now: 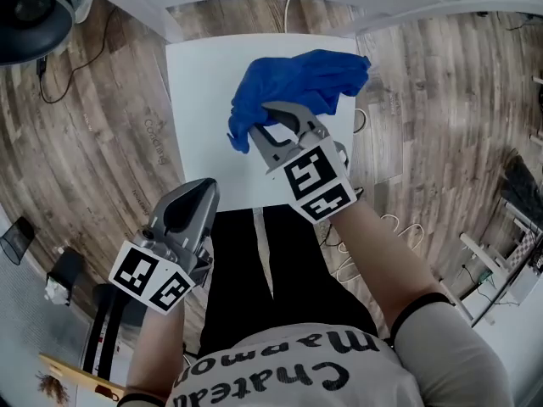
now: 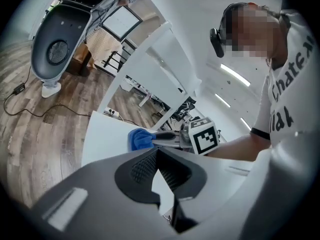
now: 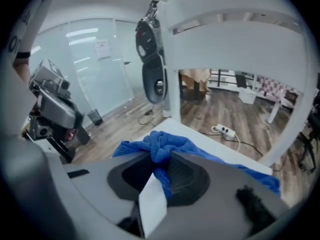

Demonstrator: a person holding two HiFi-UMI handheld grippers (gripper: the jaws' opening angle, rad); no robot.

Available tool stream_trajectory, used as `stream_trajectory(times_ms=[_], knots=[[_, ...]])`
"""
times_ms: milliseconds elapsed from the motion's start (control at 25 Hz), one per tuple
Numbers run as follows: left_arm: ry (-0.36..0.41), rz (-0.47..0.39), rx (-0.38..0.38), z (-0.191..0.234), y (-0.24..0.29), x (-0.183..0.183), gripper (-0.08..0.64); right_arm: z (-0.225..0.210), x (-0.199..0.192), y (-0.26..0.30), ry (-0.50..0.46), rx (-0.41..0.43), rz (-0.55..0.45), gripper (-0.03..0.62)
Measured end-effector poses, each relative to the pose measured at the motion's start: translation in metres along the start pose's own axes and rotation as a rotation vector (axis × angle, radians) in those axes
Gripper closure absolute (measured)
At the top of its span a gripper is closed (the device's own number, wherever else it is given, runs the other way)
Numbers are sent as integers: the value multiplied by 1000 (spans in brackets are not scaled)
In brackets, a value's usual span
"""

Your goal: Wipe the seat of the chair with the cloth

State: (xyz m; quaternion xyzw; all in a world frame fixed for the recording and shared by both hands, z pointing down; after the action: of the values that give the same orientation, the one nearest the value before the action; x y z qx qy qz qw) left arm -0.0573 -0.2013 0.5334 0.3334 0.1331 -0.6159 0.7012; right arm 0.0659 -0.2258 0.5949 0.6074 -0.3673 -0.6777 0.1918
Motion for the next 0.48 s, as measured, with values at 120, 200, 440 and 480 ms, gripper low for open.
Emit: stream_trajectory(times_ms=[120, 200, 440, 480], knots=[[-8, -27, 25, 10, -20, 2, 557, 60, 32, 8, 18, 183, -65, 508], [-12, -40, 43, 18, -34, 2, 557, 88, 53, 15, 39, 311, -110, 508], [-43, -79, 61, 37, -72, -1, 557, 85, 59, 72, 34, 247, -39, 506], [-43, -80, 61, 40, -78, -1, 557, 78, 51, 83, -6, 168, 17, 506]])
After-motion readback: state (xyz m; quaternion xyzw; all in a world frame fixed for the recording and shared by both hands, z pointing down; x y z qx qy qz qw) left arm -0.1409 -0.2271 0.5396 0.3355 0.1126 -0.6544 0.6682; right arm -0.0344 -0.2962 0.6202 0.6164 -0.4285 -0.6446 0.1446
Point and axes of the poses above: the fingertips, and each gripper's own axes: y forward along the fingers, z to its left, x out of its top, the point moved 3 cm from there along -y, backward along the fingers, and after that the axes turned 12 degrees about -x, right-handed, at the moved point
